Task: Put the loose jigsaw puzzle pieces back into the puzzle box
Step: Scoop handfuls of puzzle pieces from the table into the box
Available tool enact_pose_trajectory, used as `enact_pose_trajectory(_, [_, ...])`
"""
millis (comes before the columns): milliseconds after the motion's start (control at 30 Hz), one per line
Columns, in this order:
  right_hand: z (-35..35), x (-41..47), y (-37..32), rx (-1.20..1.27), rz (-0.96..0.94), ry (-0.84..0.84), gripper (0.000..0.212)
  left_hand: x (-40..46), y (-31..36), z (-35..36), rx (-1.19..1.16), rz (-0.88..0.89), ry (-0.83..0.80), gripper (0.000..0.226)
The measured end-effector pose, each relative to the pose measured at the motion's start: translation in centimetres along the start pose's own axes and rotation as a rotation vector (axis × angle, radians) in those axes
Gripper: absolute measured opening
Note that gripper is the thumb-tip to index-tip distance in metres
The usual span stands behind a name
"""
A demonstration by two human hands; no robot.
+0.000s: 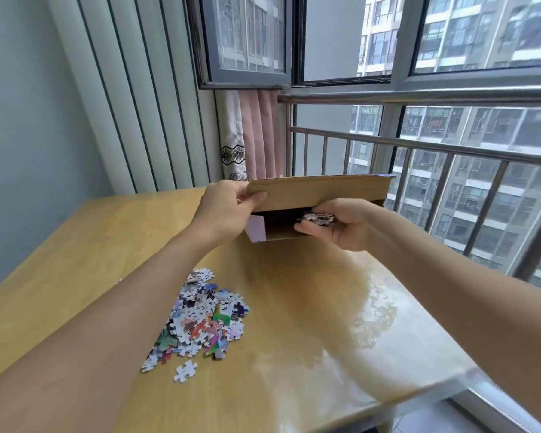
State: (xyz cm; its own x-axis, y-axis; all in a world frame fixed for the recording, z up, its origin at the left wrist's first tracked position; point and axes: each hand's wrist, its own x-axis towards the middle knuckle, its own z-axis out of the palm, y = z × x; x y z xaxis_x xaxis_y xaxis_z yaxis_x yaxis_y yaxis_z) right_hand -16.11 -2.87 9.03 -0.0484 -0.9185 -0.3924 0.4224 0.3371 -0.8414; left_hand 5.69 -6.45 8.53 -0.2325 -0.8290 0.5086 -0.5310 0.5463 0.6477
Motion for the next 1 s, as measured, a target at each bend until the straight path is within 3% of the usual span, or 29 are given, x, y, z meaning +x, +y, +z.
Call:
enact_pose_trajectory(167, [0.9, 1.1, -0.8, 0.213, -0.113, 0.071, 0.050, 0.3, 0.6, -0.3, -0.053, -0.007, -0.018, 0.022])
enact_pose_trajectory(267, [1.3, 1.5, -0.8, 0.120, -0.157, 0.125, 0.062, 0.5, 0.7, -0.4, -0.073, -0.013, -0.014, 0.022])
enact_pose_trajectory(533, [-1.3, 2.0, -0.5, -1.043, -0.407, 0.319, 0.010, 0.7, 0.5, -0.8, -0.109, -0.022, -0.017, 0.022])
enact_pose_trajectory(567, [-1.6, 1.5, -0.6, -1.225, -0.480, 0.304, 0.011, 0.6, 0.5, -0.8, -0.108, -0.021, -0.017, 0.023])
enact_pose_trajectory(667, [-1.6, -0.1, -0.2, -1.545, -0.704, 0.071, 0.021, 0.6, 0.7, -0.7, -0.110, -0.014, -0.001, 0.023])
enact_pose_trajectory(767, [-1.1, 0.1, 0.5, -1.832, -0.544, -0.106, 0.085, 0.5, 0.8, -0.8, -0.106, -0.006, 0.003, 0.023])
enact_pose_trajectory(833, [-0.8, 1.3, 0.6, -1.935, -0.450, -0.138, 0.104, 0.4, 0.7, -0.8, -0.094, -0.007, -0.013, 0.023])
enact_pose_trajectory(900, [-0.9, 2.7, 0.0, -1.971, -0.435, -0.090, 0.106, 0.1, 0.7, -0.8, -0.091, -0.010, -0.025, 0.023])
enact_pose_trajectory(1000, [-1.2, 3.5, -0.2, -2.020, -0.466, -0.023, 0.085, -0.3, 0.3, -1.1, -0.108, -0.030, -0.060, 0.021])
